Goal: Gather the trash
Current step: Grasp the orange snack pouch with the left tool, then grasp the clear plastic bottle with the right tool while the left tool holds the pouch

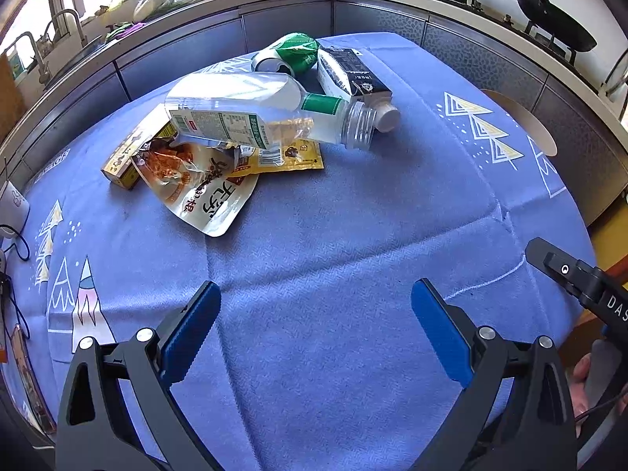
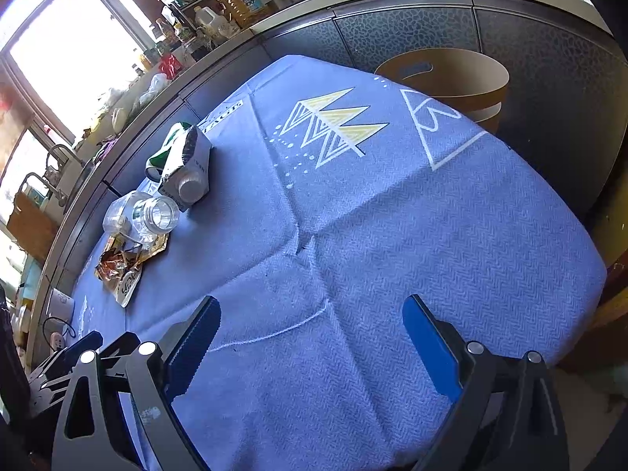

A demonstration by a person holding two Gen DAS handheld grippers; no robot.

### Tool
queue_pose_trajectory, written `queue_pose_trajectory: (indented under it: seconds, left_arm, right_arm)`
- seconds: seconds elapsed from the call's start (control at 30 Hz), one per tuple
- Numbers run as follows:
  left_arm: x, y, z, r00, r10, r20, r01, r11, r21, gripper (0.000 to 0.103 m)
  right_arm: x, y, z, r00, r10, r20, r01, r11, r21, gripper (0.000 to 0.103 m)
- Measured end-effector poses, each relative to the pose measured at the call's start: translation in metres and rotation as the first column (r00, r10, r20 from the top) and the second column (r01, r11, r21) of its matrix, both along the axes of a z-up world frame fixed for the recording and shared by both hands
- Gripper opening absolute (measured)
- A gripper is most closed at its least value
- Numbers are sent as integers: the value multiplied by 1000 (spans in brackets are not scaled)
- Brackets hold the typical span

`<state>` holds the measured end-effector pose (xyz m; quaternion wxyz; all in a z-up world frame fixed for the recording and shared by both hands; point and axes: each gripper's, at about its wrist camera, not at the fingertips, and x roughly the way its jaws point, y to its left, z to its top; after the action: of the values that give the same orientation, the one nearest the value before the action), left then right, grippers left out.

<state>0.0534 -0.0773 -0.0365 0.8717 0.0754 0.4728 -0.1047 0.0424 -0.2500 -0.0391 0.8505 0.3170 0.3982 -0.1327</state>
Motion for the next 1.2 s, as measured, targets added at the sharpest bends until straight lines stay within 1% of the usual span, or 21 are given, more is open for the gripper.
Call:
queue_pose_trajectory:
  seconds: [0.1,0.2,0.3,0.4,0.53,0.6,0.63,0.7,0.73,0.77,0.8,0.87,0.93,0.97,1.0,1.03,1.07,1.1,1.13,1.17,1.2]
  left_arm:
    - [3,7,1,1000,18,3,-18,1000,-10,96]
    - [10,29,4,998,60,1,-60,996,-72,96]
    - [13,54,4,994,107,12,-105,989,-103,96]
    - [12,76,5,991,133,32,-128,985,-117,96]
    - [13,104,3,986,161,37,-155,979,-129,96]
    - [14,114,2,984,172,43,-165,977,-133,91]
    - [17,120,1,983,180,44,-173,976,-136,90]
    - [24,131,1,982,188,30,-181,970,-164,83]
    - [31,139,0,981,193,10,-187,962,-199,81]
    - [38,146,-1,980,199,-10,-195,952,-236,75]
    - [45,153,-2,979,202,-31,-202,940,-275,67]
    - [66,166,-6,977,193,-93,-214,904,-369,61]
    - [84,174,-9,975,175,-136,-218,869,-444,61]
    - [91,175,-9,977,158,-143,-208,856,-474,61]
    - [98,175,-9,980,141,-141,-193,845,-499,62]
    - [103,174,-9,982,131,-136,-183,841,-509,63]
    - [108,173,-10,983,124,-134,-176,839,-516,63]
    - [114,173,-12,983,121,-141,-178,836,-520,63]
    - [119,173,-16,980,122,-160,-189,828,-528,63]
    - [124,172,-20,976,121,-179,-200,820,-537,61]
    - [126,172,-23,976,117,-186,-202,814,-545,57]
  right_arm:
    - [2,0,0,1000,14,2,-14,1000,4,94]
    - [8,7,3,998,55,4,-55,998,-19,94]
    - [13,15,4,995,95,3,-95,995,-34,90]
    - [19,24,3,991,132,-2,-132,990,-43,82]
    - [28,31,-1,984,178,-17,-178,983,-41,64]
    - [31,37,0,979,203,-12,-203,977,-60,58]
    - [34,39,-1,974,225,-10,-225,973,-57,52]
    - [39,46,-2,967,256,-13,-256,965,-57,51]
    - [42,50,-1,963,269,-11,-269,961,-69,51]
    - [45,53,0,959,284,-9,-284,955,-80,51]
    - [51,56,1,953,302,-5,-301,949,-96,51]
    - [63,63,5,945,328,6,-324,937,-130,51]
    - [80,68,13,934,357,21,-348,921,-175,51]
    - [90,71,17,928,372,28,-359,911,-201,52]
    - [100,75,24,917,397,38,-378,896,-233,52]
    - [109,80,29,905,424,43,-398,877,-269,52]
    - [119,87,35,890,453,42,-418,851,-317,53]
    - [130,95,39,871,490,34,-445,817,-366,54]
    - [140,102,42,853,521,26,-469,788,-398,55]
    - [148,106,44,840,542,21,-485,767,-420,57]
    - [155,110,45,830,558,13,-495,747,-444,59]
